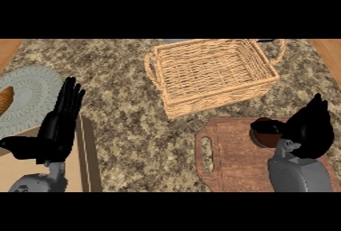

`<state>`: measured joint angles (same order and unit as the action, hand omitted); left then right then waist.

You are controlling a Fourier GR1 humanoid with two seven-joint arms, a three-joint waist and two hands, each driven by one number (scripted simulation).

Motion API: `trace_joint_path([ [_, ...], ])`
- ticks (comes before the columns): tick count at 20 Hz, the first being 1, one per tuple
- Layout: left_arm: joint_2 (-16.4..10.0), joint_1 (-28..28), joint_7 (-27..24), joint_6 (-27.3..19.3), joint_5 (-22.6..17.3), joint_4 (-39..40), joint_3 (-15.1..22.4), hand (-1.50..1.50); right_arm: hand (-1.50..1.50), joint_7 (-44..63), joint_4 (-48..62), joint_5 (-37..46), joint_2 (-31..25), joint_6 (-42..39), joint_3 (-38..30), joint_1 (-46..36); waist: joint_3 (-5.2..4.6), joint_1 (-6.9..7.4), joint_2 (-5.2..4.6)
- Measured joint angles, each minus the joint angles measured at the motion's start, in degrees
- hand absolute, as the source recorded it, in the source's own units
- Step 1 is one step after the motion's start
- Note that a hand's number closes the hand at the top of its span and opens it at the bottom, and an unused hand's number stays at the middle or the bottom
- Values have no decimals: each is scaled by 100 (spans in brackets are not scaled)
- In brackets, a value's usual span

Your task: Pick the cupcake from the cutting board and place it in the basket

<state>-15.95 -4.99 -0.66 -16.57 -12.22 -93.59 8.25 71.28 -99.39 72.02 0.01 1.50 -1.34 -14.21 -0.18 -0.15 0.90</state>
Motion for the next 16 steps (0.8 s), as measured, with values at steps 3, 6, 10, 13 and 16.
trace_joint_path([
  [3, 47, 129, -66, 59, -40, 11, 36, 0, -150, 8, -164, 16, 0, -307, -52, -37, -2, 8, -15],
  [6, 76, 199, -123, 73, -41, -26, 53, 0, -150, 16, -317, 26, 0, -550, -88, -43, 3, 18, -26],
  [10, 112, 214, -118, 16, 23, -59, 103, 0, -150, 29, -421, 32, 0, -759, -74, -60, 13, 36, -44],
  [13, 117, 217, -134, 17, 41, -57, 124, 0, -150, 40, -459, 44, 0, -829, -39, -43, 19, 46, -52],
  [16, 125, 238, -118, 12, 55, -109, 137, 0, -150, 38, -524, 90, -1, -890, -36, -38, 19, 55, -54],
])
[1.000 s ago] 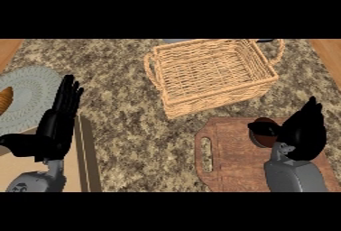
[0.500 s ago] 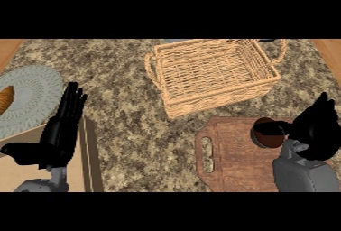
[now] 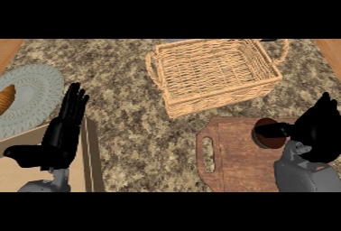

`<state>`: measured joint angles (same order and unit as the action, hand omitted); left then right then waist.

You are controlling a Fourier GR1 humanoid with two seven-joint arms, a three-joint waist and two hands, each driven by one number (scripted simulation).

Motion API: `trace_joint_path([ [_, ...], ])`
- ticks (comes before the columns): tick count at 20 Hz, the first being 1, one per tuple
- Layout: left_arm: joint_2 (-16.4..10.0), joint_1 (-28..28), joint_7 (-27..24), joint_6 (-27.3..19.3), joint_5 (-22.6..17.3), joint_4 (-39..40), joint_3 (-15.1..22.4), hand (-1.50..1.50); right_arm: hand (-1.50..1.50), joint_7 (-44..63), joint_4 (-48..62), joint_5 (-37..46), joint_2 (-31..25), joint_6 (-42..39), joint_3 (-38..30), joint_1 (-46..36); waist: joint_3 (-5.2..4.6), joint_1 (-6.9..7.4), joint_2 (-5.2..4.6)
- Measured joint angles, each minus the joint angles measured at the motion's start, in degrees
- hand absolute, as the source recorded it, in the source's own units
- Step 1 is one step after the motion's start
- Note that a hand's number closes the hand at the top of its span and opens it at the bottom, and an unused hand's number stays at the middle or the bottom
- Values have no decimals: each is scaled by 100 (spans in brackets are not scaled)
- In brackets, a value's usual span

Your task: Pick the cupcake from the cutting board and place it in the basket

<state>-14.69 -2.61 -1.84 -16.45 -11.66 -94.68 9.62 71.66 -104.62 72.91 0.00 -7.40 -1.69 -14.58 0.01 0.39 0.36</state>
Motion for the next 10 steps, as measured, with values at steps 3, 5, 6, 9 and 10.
trace_joint_path([
  [3, 12, 1, -27, -8, 10, 23, 5, 0, -150, 1, 8, 105, 0, -26, 25, 52, 3, 2, -5],
  [5, 11, 24, 20, -17, 24, -24, 18, 0, -150, -2, -3, 153, 0, -57, -14, 69, 1, 6, -8],
  [6, 11, 10, 7, -5, 23, 17, 13, 0, -150, -1, 5, 171, 0, -48, 26, 128, 4, 1, -10],
  [9, 12, 6, -15, 23, 2, 30, 4, 0, -150, -3, 8, 178, 0, -66, -14, 143, 7, 2, -15],
  [10, 18, 0, -19, -2, 26, 31, 22, 0, -150, -3, 28, 156, 0, -72, -55, 97, 10, 7, -16],
])
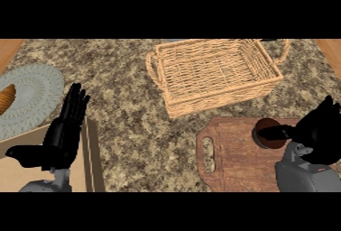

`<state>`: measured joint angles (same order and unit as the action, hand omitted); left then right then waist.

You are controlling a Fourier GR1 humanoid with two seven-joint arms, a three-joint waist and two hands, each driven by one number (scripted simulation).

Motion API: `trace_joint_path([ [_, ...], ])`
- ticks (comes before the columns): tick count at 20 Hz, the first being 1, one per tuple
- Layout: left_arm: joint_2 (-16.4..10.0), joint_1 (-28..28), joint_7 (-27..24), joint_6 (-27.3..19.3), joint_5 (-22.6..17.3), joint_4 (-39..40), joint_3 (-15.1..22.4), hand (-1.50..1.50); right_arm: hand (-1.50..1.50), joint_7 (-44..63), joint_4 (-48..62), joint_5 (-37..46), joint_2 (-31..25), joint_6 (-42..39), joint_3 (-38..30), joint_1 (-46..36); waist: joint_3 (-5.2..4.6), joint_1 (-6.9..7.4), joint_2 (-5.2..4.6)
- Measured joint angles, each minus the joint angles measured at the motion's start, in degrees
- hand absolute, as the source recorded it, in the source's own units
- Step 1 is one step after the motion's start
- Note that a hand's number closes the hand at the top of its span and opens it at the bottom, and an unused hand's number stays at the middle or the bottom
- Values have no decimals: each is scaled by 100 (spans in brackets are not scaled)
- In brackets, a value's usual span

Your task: Pick the cupcake from the cutting board and place it in the basket

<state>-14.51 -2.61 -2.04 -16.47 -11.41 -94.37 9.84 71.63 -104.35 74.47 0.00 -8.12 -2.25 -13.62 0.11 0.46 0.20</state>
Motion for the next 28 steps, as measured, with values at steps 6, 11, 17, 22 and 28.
trace_joint_path([
  [6, -6, -10, 45, 22, -26, -1, -15, 0, -150, 4, 104, -58, 0, 23, -12, 62, -2, 8, -3],
  [11, 0, -44, 78, -5, -8, -9, 2, 0, -150, 18, 425, -221, 0, 155, -46, 120, 3, 24, -12],
  [17, 15, 75, 63, 1, -3, -112, 3, 0, -150, 19, 452, -372, 0, 211, -77, 241, -1, 11, -5],
  [22, 38, 71, 116, -71, 90, -152, 70, 0, -150, 24, 577, -457, 0, 347, 56, 330, 1, 5, -8],
  [28, 43, 62, -16, 49, 15, -52, -30, 0, -150, 13, 800, -510, -1, 534, 127, 342, 2, 2, -12],
])
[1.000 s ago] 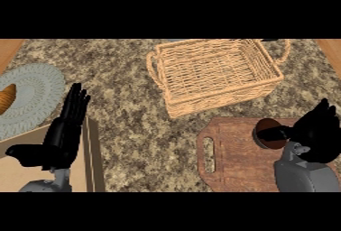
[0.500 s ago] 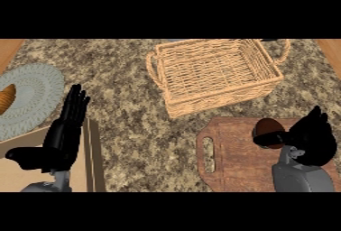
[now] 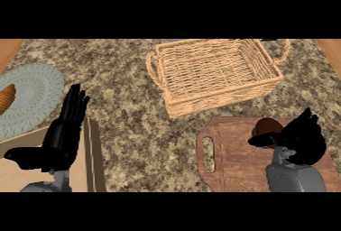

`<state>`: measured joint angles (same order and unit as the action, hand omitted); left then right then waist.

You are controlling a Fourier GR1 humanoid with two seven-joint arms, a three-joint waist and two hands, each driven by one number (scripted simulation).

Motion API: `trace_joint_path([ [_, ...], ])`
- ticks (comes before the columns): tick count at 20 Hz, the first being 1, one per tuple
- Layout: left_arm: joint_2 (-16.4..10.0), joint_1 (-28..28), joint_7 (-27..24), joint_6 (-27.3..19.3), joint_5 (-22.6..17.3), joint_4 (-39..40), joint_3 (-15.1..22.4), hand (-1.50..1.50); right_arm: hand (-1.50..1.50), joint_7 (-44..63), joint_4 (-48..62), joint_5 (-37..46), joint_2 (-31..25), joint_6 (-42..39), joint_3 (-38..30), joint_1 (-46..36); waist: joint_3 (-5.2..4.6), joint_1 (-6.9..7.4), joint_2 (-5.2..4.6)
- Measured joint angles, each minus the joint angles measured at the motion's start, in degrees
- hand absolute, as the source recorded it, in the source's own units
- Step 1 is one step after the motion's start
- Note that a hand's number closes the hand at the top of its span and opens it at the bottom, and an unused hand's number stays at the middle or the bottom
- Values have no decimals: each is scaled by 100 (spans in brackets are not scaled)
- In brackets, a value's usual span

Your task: Pick the cupcake from the cutting board and place it in the basket

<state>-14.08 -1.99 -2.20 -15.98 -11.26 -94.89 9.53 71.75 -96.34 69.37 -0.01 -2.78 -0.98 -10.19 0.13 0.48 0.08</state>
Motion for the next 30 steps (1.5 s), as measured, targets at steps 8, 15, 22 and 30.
trace_joint_path([
  [8, 20, 54, -35, -39, 82, -26, 63, 0, -150, -28, 269, -40, 0, 280, 24, 61, 6, 2, 9],
  [15, -9, 99, -74, 17, 16, -40, 5, 0, 150, -105, 396, -248, -6, 232, 176, 9, 0, -8, 21],
  [22, -2, 82, -37, 48, 31, 50, -8, 0, 150, -224, 626, -142, -61, 170, 294, 9, -9, -30, 35],
  [30, 66, -169, -66, 208, 18, 38, 191, 0, 150, -1477, 1091, -225, -147, -261, 2154, -344, -37, 502, -43],
])
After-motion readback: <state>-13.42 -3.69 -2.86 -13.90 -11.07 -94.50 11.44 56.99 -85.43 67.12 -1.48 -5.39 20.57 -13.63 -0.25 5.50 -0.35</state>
